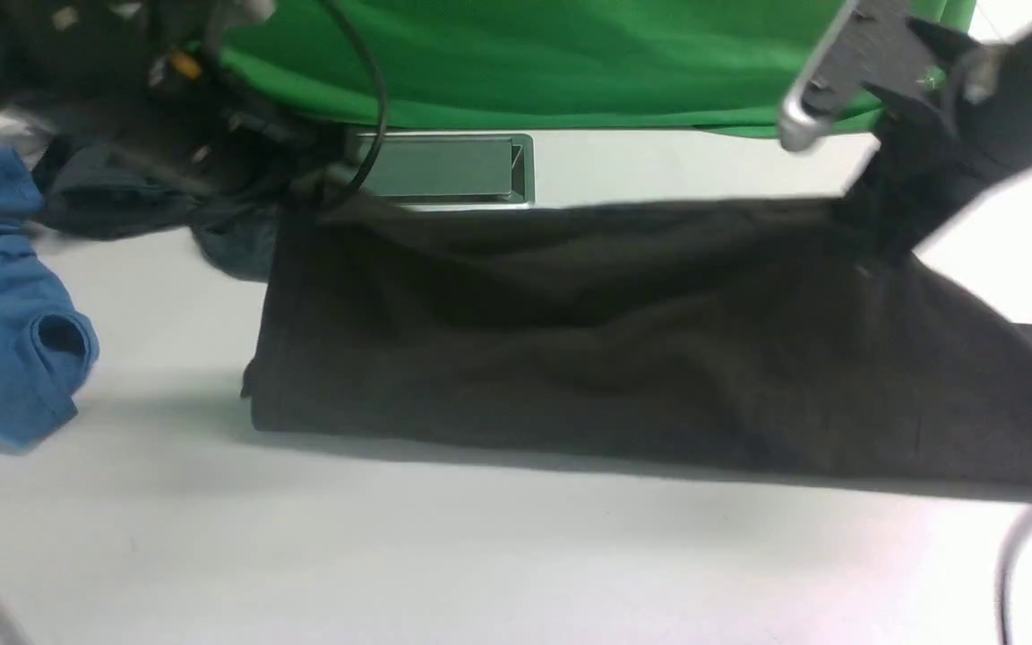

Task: Fold a long-sleeved shirt on a white desktop.
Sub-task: 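Fold the black garment in half by bringing its near edge over to the far edge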

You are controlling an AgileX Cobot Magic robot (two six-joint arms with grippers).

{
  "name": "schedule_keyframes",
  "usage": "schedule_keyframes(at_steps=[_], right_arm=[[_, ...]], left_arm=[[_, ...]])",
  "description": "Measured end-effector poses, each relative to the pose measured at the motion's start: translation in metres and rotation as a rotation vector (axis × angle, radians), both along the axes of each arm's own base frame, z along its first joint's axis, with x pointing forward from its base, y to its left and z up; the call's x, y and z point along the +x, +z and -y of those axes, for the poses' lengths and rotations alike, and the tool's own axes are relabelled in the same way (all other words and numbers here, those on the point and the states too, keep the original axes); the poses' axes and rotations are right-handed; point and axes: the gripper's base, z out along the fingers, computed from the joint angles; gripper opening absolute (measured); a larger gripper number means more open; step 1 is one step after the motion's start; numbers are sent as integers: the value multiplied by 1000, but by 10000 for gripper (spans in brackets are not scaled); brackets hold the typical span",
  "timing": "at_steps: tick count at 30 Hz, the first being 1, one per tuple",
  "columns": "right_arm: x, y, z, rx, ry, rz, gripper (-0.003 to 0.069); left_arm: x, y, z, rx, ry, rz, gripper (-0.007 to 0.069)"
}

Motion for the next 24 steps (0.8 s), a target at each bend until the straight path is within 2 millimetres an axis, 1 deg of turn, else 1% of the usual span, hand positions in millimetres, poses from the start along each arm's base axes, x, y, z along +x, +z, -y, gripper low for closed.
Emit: schedule_keyframes(at_steps=[1,3,4,5,6,8,9,11,12,13,14,15,16,18,19,20,21,22,23,24], right_arm=[[10,-5,-1,-6,2,-6,57],[28,-18,-5,-18,8,-23,57],[39,-30,-6,-24,8,-39,57],[43,-32,-6,-23,5,-37,57],[54,-46,-7,-26,0,-50,57],[62,-54,-6,-22,-8,-38,57],[70,-67,-6,-19,-15,-36,57],[80,-81,-7,7,-46,-12,57],[85,-88,-9,31,-74,6,57],[85,-90,-9,30,-74,4,58],[88,-94,-9,45,-92,12,61],[92,-99,-11,71,-121,30,84],[93,-102,-11,77,-129,30,92],[96,-104,-12,110,-166,50,216],[97,-105,-12,112,-167,51,239],[97,-105,-12,118,-175,55,276],[98,-104,-12,128,-185,62,363],[98,-103,-11,133,-193,64,400],[98,-101,-11,142,-203,68,465],[97,-99,-11,150,-212,70,502]], left_arm=[[12,-5,1,7,1,-5,42],[29,-14,1,7,11,-18,42],[38,-23,-1,9,19,-28,42],[43,-28,-3,10,27,-30,42],[52,-36,-7,8,41,-23,42],[61,-44,-10,8,55,-15,42],[69,-56,-15,4,77,-8,42],[78,-71,-20,-7,110,0,42],[84,-82,-21,-14,126,8,45],[84,-84,-21,-14,128,10,45],[87,-89,-22,-20,137,17,50],[91,-99,-21,-30,153,18,61],[92,-101,-21,-32,156,16,65],[96,-107,-21,-61,183,35,122],[97,-107,-21,-63,184,41,128],[97,-106,-21,-69,188,49,154],[99,-105,-21,-75,192,67,217],[99,-104,-21,-76,193,72,244],[98,-100,-21,-77,191,77,283],[98,-94,-21,-75,187,82,336]])
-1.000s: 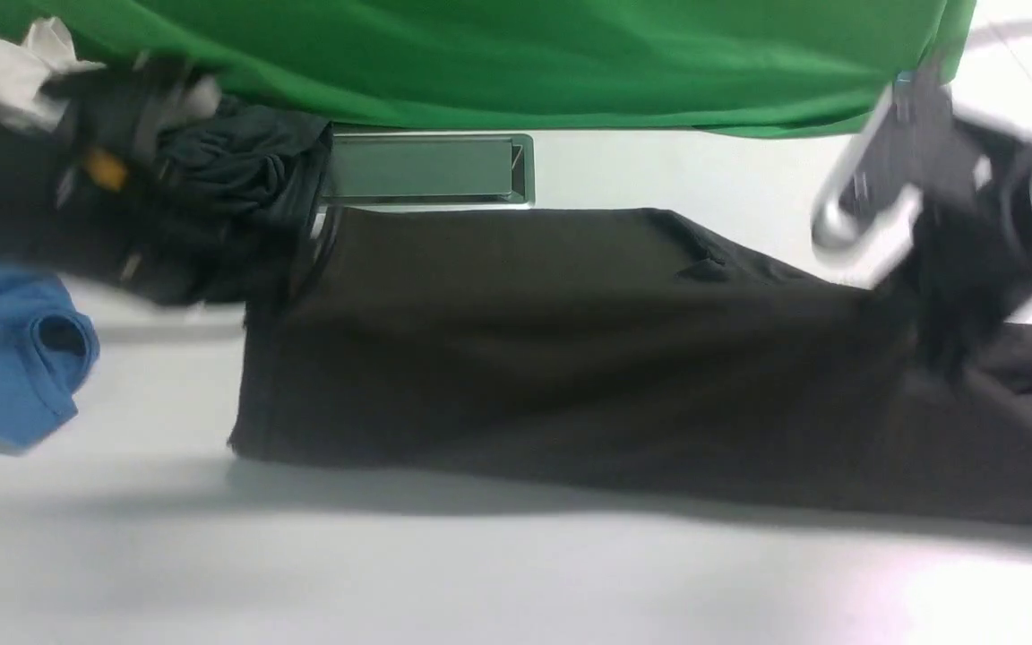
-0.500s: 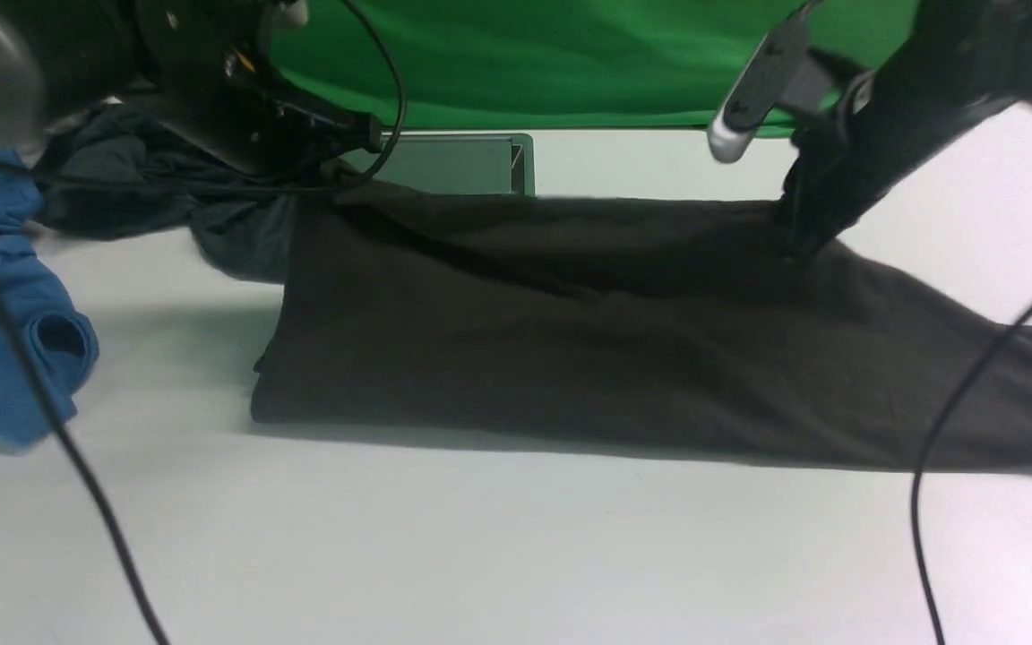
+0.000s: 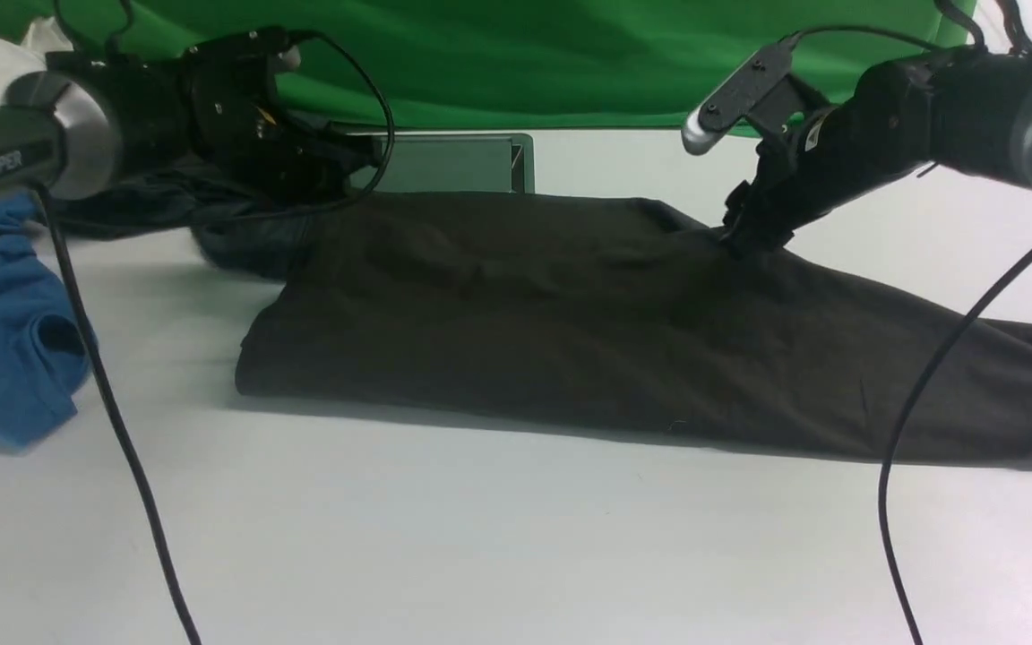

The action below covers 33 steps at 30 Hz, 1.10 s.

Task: Fold a long-sleeved shirt on a white desktop.
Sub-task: 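Fold the black garment in half by bringing its near edge over to the far edge, then grasp the waist and leg ends of the folded dark trousers and straighten them on the table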

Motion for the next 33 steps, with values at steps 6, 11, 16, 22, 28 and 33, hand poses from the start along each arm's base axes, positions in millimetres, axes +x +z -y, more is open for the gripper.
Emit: schedule_keyframes(at_steps=[6,11,16,22,28,33], right_arm=[[-17,62,6,64,-53,94,563],[-43,115,13,97,-77,145,533],[-54,114,29,99,-163,7,527],[-58,69,57,72,-273,-234,527],[-86,37,87,146,-402,-374,527],[-121,44,90,245,-444,-314,527]], left_arm=[[-12,61,1,123,-160,-4,645],[-21,99,-1,215,-251,-32,690],[-19,77,1,202,-286,-188,693],[-25,40,3,168,-331,-440,693],[-42,65,0,159,-328,-466,694],[-64,54,-2,125,-274,-545,690]])
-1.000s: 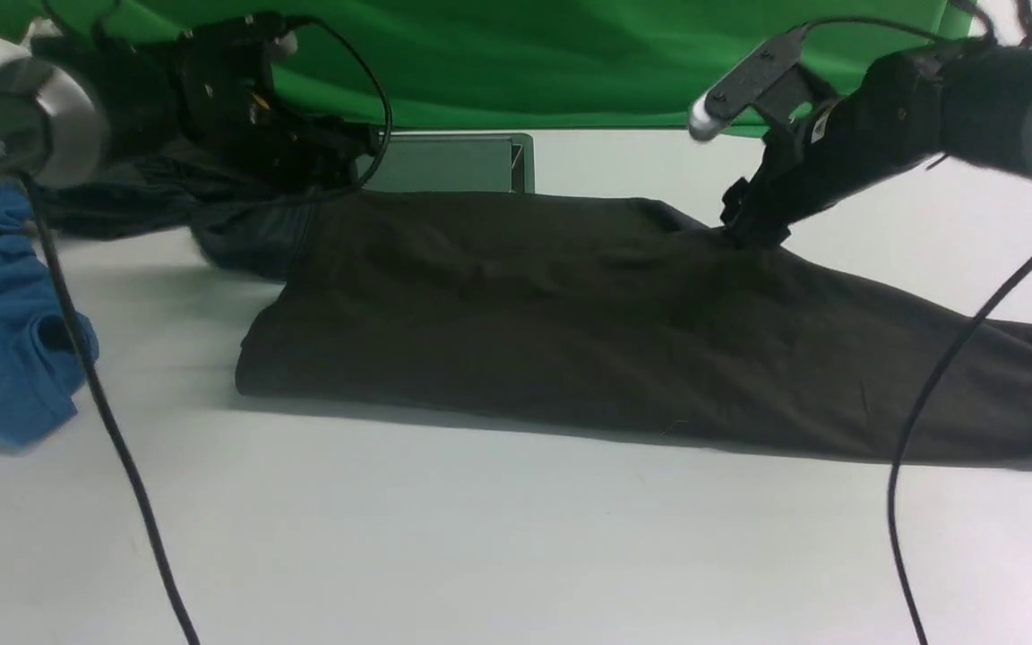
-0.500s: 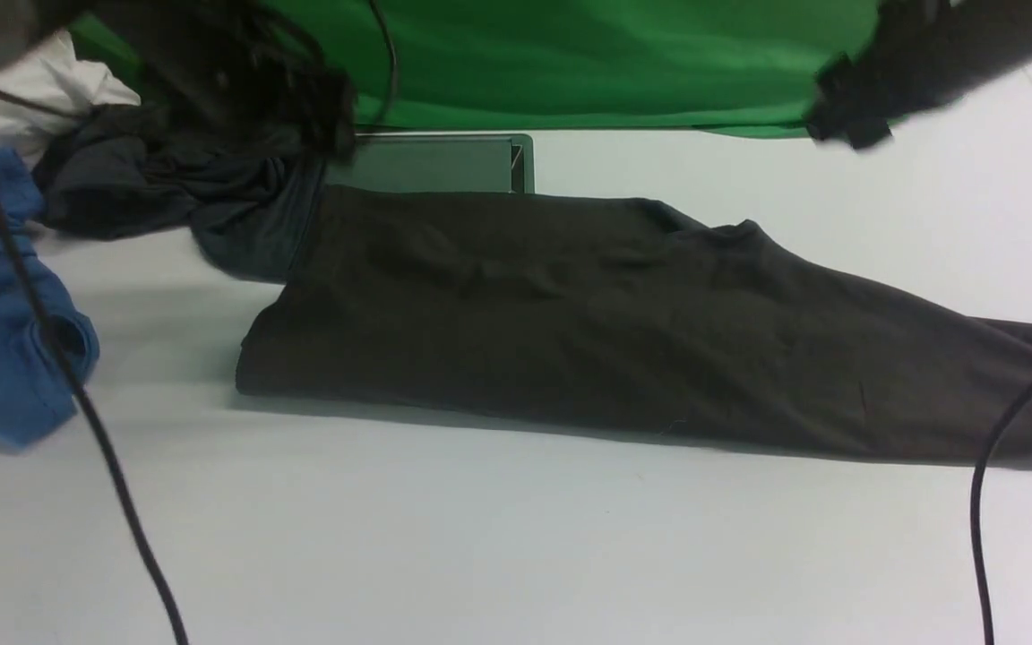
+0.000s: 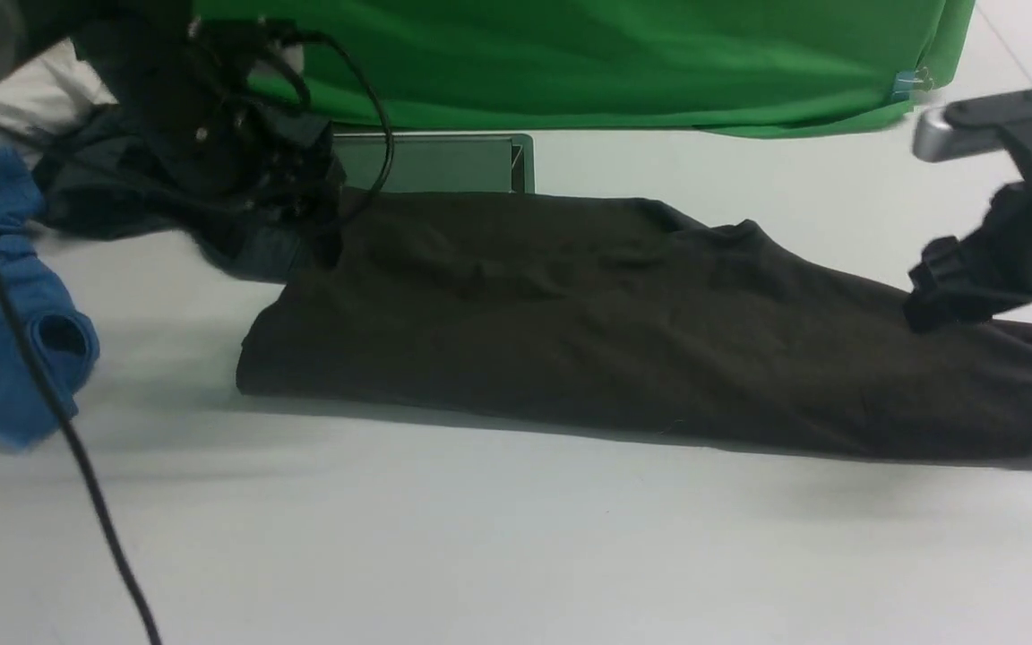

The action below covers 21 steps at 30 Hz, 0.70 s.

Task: Fold a long-sleeved shirt on a white desktop.
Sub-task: 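Grasp the waist and leg ends of the folded dark trousers and straighten them on the table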

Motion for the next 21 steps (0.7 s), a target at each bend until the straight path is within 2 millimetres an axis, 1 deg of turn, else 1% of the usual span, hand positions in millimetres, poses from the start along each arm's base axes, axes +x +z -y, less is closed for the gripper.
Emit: schedule_keyframes(at_steps=[1,2,3,4,5,6,7,8,9,12,13,16,19,21], right_arm=[[-8,0,0,7,-8,18,527],[-11,1,0,11,-11,27,527],[-23,5,-1,24,-22,60,527],[-27,8,-1,30,-28,82,527],[-28,8,-1,31,-29,83,527],[-34,13,-1,40,-36,113,527],[-37,18,-1,46,-40,133,527],[-40,24,-2,51,-40,161,527],[-40,25,-2,52,-40,167,527],[-44,34,-8,56,-22,208,527],[-45,35,-14,56,4,215,527],[-47,35,-29,59,63,215,527],[-49,35,-39,60,109,218,527],[-49,36,-42,60,121,223,527]], left_arm=[[-5,-11,0,-3,30,-29,689],[-6,-14,-1,-3,40,-36,689],[-12,-30,-3,-9,87,-64,688],[-15,-36,-3,-18,110,-74,687],[-15,-38,-3,-21,114,-76,687],[-18,-47,-6,-58,162,-85,685],[-20,-53,-8,-90,189,-97,683],[-21,-58,-13,-131,236,-98,679],[-21,-59,-13,-137,233,-96,678],[-20,-69,-29,-203,334,-52,671],[-19,-72,-37,-212,369,-36,670],[-19,-75,-49,-214,398,-9,670],[-17,-76,-51,-214,394,15,668],[-15,-78,-50,-224,392,23,668]])
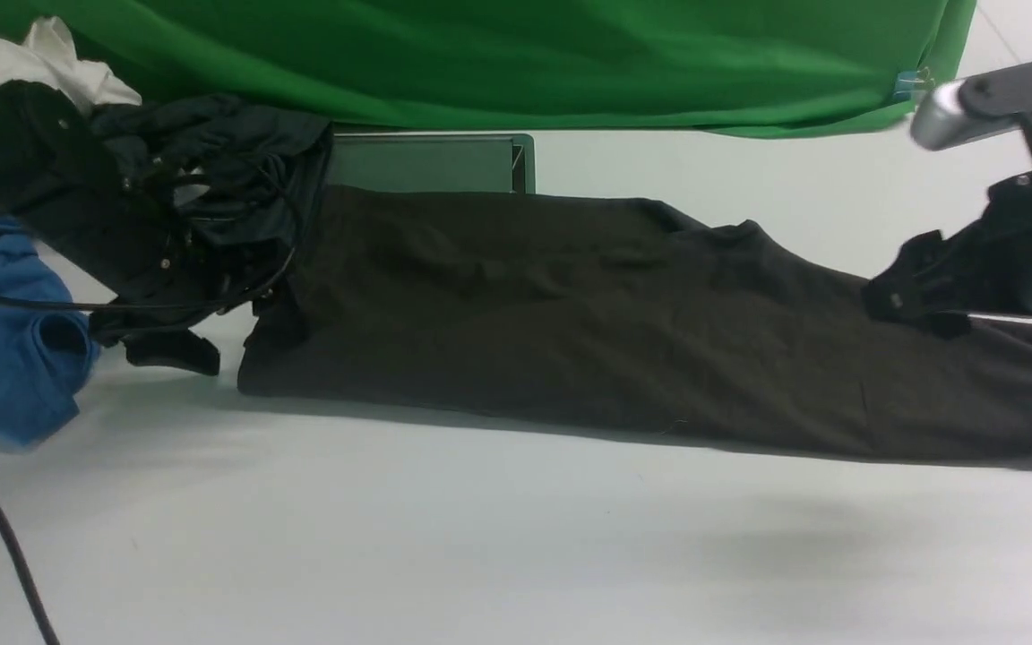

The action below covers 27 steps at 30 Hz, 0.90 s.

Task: Fold a long-sleeved shirt on a white desktop.
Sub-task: 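Grasp the waist and leg ends of the folded dark trousers and straighten them on the table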

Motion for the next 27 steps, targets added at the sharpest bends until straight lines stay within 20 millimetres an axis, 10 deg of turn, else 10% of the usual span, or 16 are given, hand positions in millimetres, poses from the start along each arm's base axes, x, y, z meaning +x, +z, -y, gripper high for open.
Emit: schedule_keyframes(at_steps=[11,17,22,27], right_arm=[[-2,0,-3,2,8,-7,527],[-7,7,-2,16,-4,0,527],[-14,18,-1,67,-60,15,523],[-33,27,-4,93,8,-43,304]], left_arm=[[10,-26,8,-110,-80,-2,521],[4,-30,6,-84,-133,-51,117],[-13,-19,-4,-57,-146,-89,107],[-51,14,-28,10,-32,28,107]])
